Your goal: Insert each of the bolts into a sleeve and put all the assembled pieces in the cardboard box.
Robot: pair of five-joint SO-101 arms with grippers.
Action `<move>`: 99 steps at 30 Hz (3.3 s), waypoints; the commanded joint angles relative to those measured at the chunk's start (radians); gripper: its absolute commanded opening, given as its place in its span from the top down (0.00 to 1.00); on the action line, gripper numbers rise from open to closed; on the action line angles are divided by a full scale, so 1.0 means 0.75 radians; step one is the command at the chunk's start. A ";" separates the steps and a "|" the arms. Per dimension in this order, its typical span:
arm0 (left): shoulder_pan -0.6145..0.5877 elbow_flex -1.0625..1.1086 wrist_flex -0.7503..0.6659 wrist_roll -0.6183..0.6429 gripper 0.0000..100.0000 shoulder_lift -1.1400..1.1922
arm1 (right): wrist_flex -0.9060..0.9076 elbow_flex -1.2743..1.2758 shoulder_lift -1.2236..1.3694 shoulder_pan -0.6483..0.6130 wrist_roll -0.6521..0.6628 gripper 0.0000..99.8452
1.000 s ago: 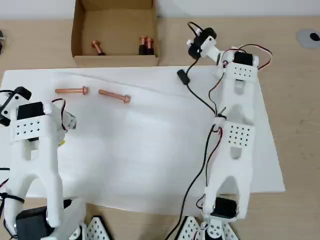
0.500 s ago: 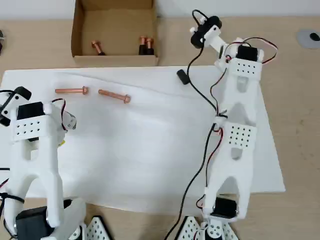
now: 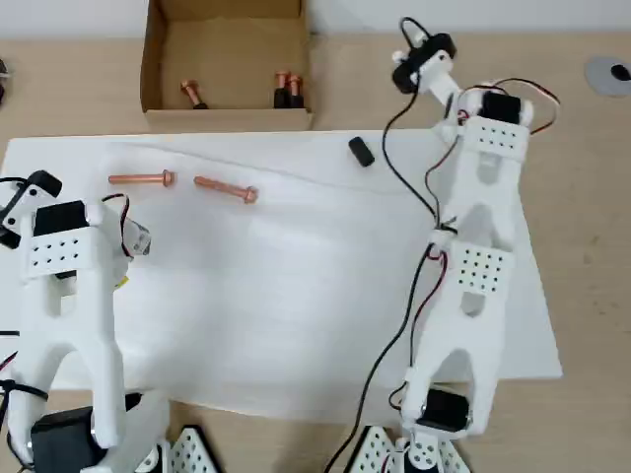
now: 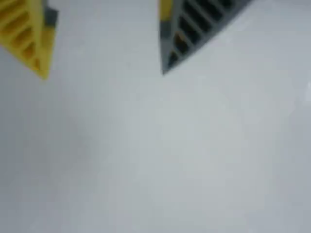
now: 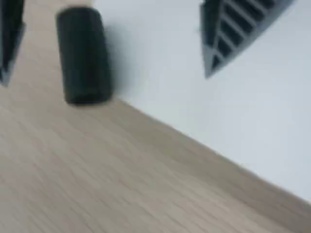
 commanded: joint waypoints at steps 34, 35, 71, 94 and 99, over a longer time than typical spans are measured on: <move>-0.008 -0.063 0.002 -0.041 0.83 -0.009 | 0.016 -0.017 -0.026 0.124 0.084 0.72; -0.008 -0.063 0.004 -0.041 0.83 -0.009 | 0.023 -0.017 -0.026 0.126 0.084 0.72; -0.012 -0.063 0.006 -0.041 0.83 -0.013 | -0.047 -0.093 0.085 0.056 0.104 0.72; -0.010 -0.053 0.006 -0.041 0.83 -0.011 | 0.485 -0.506 -0.052 -0.001 0.092 0.72; -0.008 -0.053 0.006 -0.041 0.83 -0.011 | 0.524 -0.508 -0.056 0.009 0.082 0.72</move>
